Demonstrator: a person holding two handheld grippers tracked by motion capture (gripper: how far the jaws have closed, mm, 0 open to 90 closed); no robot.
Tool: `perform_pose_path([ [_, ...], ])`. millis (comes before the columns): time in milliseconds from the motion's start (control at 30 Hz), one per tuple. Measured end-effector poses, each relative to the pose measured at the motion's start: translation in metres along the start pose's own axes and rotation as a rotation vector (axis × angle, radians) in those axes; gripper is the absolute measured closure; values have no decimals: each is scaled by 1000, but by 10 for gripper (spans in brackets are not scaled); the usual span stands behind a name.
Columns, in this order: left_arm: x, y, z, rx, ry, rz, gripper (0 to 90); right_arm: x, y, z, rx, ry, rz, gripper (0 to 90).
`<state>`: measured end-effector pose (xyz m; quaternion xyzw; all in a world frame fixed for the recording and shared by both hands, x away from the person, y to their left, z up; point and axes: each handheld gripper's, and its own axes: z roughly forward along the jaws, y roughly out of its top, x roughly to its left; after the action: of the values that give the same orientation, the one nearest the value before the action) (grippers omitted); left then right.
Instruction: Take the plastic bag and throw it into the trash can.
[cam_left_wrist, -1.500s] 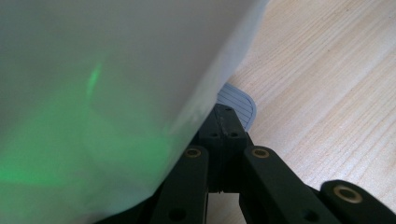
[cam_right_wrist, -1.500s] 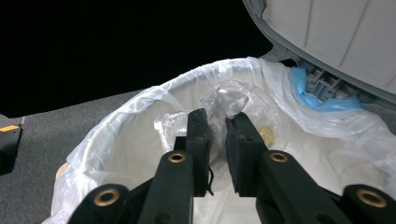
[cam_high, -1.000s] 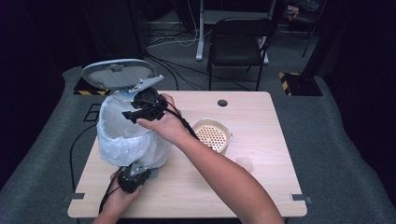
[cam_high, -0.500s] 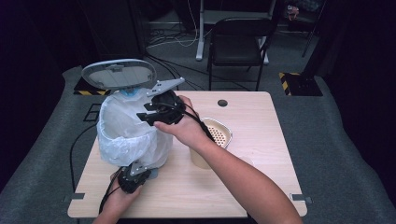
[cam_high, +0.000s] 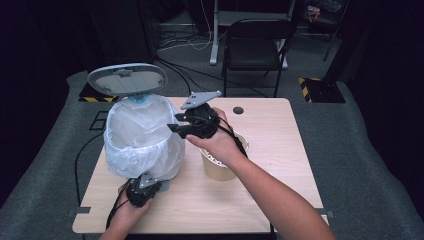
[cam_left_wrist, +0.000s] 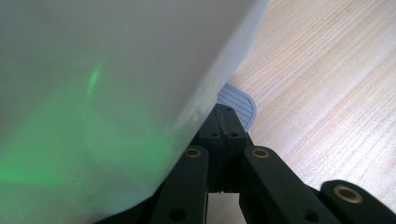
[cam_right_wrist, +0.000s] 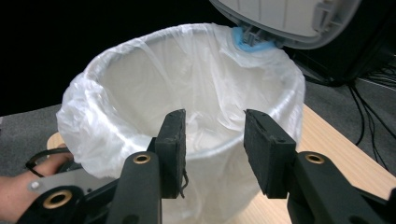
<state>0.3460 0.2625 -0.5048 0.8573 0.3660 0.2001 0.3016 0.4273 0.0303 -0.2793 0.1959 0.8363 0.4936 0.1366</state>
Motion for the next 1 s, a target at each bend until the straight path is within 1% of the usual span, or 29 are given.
perform_pose_path([
  [100, 0, 0, 0, 0, 0, 0, 900, -3, -9, -6, -9, -4, 20, 591],
  [267, 0, 0, 0, -1, 1, 0, 900, -6, -26, -15, -11, -23, 34, 597],
  [367, 0, 0, 0, -1, 1, -1, 900, -8, -36, -21, -8, -49, 26, 606],
  [467, 0, 0, 0, -2, 0, 1, 900, -9, -45, -25, 0, -61, 30, 611],
  [567, 0, 0, 0, -1, -1, 3, 900, -11, -54, -29, 1, -71, 29, 614],
  [700, 0, 0, 0, -1, -2, 4, 900, -11, -67, -33, 3, -90, 45, 620],
  [767, 0, 0, 0, 1, -6, 6, 900, -11, -73, -35, 13, -100, 46, 622],
  [800, 0, 0, 0, -1, -6, 5, 900, -11, -76, -36, 16, -99, 47, 623],
  [833, 0, 0, 0, -1, -6, 6, 900, -11, -79, -37, 15, -104, 59, 623],
  [867, 0, 0, 0, -1, -6, 4, 900, -11, -82, -37, 17, -104, 56, 623],
  [900, 0, 0, 0, 0, -6, 4, 900, -11, -85, -38, 24, -107, 68, 624],
  [933, 0, 0, 0, -1, -5, 4, 900, -12, -87, -38, 20, -108, 63, 626],
  [967, 0, 0, 0, 0, -5, 4, 900, -11, -89, -38, 24, -110, 71, 626],
  [1000, 0, 0, 0, 0, -5, 4, 900, -11, -90, -38, 23, -110, 69, 626],
])
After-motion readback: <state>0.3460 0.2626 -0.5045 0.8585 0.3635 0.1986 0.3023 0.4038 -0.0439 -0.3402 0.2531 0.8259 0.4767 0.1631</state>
